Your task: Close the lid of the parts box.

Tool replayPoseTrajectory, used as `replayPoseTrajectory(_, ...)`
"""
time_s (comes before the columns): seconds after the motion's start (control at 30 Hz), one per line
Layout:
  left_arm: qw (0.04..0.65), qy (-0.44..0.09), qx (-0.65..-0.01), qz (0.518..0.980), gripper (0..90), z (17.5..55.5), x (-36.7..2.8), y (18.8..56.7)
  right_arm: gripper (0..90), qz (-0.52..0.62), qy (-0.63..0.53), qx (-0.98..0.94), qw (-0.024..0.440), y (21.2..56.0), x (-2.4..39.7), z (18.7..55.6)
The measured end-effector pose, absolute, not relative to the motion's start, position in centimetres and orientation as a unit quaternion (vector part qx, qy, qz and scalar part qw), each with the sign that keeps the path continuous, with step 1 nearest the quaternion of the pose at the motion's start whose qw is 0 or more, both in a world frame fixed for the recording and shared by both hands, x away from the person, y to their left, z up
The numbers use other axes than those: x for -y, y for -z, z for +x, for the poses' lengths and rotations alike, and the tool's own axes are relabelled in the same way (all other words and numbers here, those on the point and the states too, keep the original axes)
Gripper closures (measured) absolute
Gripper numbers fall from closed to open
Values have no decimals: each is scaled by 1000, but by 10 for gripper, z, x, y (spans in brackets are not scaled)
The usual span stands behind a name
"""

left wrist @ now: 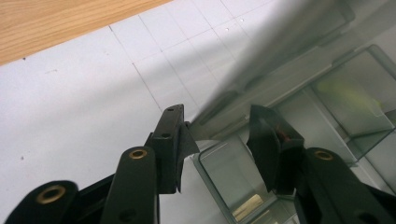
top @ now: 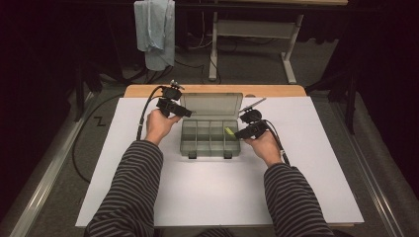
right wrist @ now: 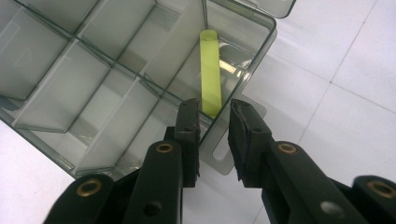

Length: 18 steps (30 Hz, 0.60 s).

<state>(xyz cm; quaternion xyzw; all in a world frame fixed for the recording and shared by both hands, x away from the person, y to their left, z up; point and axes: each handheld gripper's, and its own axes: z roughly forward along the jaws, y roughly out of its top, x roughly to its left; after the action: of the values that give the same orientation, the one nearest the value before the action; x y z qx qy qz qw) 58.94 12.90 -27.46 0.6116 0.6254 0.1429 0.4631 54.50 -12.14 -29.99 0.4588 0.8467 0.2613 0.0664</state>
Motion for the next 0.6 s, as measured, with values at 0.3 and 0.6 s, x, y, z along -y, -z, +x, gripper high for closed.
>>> replayPoseTrajectory(0.3,459,-152,-623,616,577,584,-127,273,760,459,-261,-847,67,300,121,545)
replayPoseTrajectory(0.6,472,-146,-632,597,583,574,-130,260,759,458,-264,-847,65,300,123,545)
